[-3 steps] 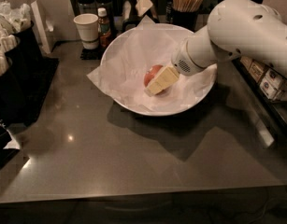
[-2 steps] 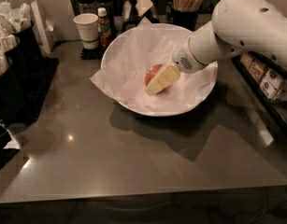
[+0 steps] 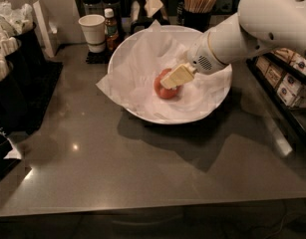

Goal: Pick apple from white bowl

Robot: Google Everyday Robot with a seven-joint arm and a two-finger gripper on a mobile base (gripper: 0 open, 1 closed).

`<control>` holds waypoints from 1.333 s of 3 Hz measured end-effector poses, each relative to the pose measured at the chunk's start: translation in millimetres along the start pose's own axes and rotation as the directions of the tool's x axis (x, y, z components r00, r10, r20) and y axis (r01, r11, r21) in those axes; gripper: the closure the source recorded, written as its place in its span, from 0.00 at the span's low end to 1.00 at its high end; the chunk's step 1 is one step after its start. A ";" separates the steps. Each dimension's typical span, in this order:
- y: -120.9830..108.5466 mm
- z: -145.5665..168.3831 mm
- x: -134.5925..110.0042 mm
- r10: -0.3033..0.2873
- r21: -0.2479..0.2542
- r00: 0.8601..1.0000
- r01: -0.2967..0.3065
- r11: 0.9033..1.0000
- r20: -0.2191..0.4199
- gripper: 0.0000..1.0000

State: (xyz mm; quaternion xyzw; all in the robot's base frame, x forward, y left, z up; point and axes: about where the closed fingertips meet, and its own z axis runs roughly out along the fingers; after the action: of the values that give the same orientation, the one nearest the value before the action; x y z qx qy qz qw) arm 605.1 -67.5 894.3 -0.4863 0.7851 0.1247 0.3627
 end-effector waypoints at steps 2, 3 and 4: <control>3.5 -6.7 -4.2 -0.010 0.006 1.000 0.010 1.000 0.010 0.35; 3.9 3.6 -2.9 -0.014 -0.032 1.000 0.014 0.999 0.006 0.28; 4.7 16.1 0.4 -0.011 -0.073 1.000 0.011 0.997 -0.001 0.31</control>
Offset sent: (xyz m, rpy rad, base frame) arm 0.0018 0.0042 -0.0045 0.0022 0.0125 0.0324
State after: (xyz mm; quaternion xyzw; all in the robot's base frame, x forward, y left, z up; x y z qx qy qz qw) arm 608.1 -56.7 881.9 -0.5038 0.7774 0.1511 0.3449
